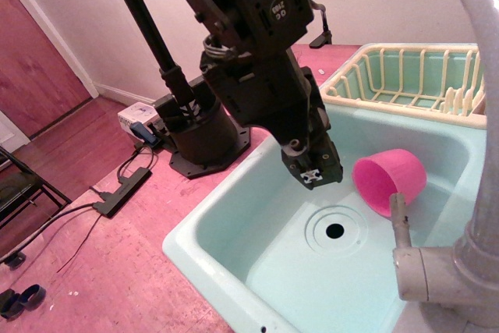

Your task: Flip cup upright

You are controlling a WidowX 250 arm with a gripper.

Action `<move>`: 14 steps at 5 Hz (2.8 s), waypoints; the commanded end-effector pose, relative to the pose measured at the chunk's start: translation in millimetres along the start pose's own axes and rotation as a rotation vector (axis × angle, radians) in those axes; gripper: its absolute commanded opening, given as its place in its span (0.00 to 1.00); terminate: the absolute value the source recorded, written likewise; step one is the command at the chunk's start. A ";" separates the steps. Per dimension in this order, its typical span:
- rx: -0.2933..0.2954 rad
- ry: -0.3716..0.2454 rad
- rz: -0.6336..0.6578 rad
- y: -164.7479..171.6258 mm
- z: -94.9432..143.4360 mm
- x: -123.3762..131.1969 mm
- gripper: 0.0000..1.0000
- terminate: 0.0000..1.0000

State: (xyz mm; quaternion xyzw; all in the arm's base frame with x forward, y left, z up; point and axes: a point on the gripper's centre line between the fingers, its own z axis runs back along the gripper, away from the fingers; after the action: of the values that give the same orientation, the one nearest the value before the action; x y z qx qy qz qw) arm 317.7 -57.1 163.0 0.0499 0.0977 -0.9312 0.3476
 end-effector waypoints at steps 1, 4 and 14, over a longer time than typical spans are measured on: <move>0.000 0.000 0.000 0.0 0.0 0.0 1.00 0.00; -0.053 0.102 -0.428 -25.0 -14.8 -21.1 1.00 0.00; 0.118 -0.308 0.378 4.9 -33.5 48.6 0.00 0.00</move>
State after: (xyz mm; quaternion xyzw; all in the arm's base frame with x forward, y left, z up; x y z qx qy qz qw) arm 278.7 -88.3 106.5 -0.0974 -0.0165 -0.8370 0.5382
